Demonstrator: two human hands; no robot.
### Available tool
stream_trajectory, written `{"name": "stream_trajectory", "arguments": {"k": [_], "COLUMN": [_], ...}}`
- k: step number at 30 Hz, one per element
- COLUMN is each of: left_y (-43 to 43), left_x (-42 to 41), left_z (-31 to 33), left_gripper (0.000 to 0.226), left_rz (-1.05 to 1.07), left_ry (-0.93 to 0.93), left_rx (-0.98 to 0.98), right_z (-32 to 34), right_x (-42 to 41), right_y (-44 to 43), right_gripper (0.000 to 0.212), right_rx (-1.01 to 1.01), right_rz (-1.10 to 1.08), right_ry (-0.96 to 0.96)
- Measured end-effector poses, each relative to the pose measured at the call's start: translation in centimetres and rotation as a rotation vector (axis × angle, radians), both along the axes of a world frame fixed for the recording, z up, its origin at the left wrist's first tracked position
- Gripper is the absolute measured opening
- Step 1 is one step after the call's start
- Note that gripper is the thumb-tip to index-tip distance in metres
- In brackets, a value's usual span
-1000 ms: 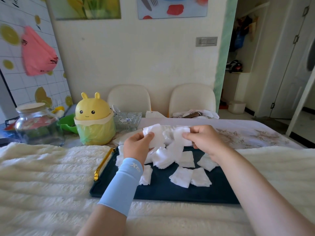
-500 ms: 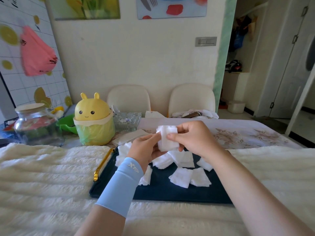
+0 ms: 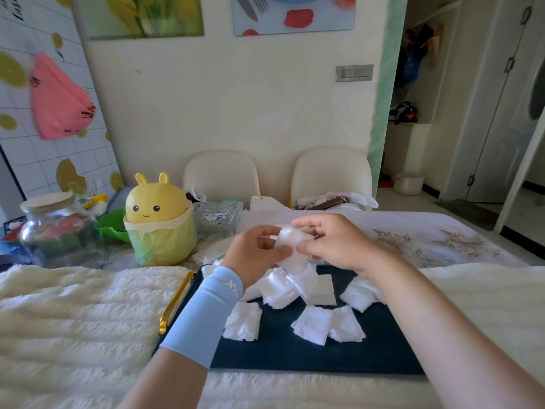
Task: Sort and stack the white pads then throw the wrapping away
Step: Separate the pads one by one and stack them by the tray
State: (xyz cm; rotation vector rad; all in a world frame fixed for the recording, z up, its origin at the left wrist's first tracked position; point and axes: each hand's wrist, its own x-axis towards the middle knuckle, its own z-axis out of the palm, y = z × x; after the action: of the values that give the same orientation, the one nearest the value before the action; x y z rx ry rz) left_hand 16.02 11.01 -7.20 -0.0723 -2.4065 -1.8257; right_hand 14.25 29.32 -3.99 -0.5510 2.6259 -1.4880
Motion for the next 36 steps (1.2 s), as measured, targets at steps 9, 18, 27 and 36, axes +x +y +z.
{"name": "stream_trajectory", "arguments": {"k": [9,18,27,36], "left_y": [-0.3,0.1,-0.7,-1.1], "left_x": [-7.8,-12.4,-12.4,-11.8], "left_z": [2.5,-0.6,-2.1,-2.2], "left_gripper": [0.039,0.037,0.038,0.037], "left_rz": [-0.012,-0.082,-0.074,-0.080], "left_ry": [-0.026,-0.121,-0.069,-0.093], "left_rx": [-0.248,-0.821,-0.750,-0.697], "right_z": [2.5,-0.3,-1.4,1.1], "right_x": [-7.6,-11.6,-11.6,-11.4], "right_y": [-0.1,-2.5,-5.3,-3.8], "right_gripper": [0.012,0.037,0.027,0.037], "right_rx": [0.144,0.739,0.994,0.522], "right_rz": [-0.016,-0.142,-0.227,-0.220], "right_ry": [-0.133,-0.010,0.031,-0.507]}}
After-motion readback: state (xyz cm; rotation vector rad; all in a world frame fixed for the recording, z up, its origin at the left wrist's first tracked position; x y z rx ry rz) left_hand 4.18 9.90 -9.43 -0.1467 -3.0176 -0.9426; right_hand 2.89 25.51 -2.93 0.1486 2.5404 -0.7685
